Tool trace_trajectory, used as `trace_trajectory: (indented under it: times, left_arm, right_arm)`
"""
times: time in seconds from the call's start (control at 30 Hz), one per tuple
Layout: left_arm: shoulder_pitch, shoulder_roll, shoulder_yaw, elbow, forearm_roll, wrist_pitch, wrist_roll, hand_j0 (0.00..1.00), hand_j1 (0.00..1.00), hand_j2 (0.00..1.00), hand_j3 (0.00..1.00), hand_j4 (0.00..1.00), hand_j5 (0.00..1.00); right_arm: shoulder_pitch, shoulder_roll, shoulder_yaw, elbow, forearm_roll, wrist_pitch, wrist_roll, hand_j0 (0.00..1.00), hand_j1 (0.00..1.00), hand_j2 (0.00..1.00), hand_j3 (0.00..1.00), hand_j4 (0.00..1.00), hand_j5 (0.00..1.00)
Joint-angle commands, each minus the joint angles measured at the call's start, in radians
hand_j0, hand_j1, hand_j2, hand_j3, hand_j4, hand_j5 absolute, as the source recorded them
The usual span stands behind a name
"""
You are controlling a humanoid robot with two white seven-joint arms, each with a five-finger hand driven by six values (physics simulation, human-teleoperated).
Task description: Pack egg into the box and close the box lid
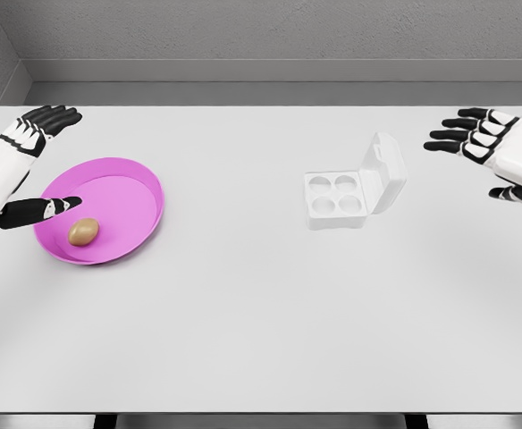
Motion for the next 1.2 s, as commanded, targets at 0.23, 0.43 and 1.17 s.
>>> trace_trajectory:
  times: [0.23,0.43,1.17]
  left_arm:
    - [0.015,-0.002,-0.014,-0.01,0.012,0.001,-0.021,1.0,1.0,1.0,1.0,1.0,1.0]
    - [-0.043,-0.001,-0.011,-0.053,0.113,0.001,-0.411,1.0,1.0,1.0,1.0,1.0,1.0]
    - [-0.048,0.349,-0.141,-0.051,0.367,0.319,-0.435,0.91,0.91,0.91,0.91,0.91,0.91]
  right_arm:
    - [-0.025,-0.008,-0.001,0.001,0.0,0.0,0.017,1.0,1.0,1.0,1.0,1.0,1.0]
    - [-0.037,0.006,0.002,-0.002,0.0,0.0,0.02,1.0,1.0,1.0,1.0,1.0,1.0]
    - [-0.103,0.13,-0.007,0.02,0.096,0.0,0.233,1.0,1.0,1.0,1.0,1.0,1.0]
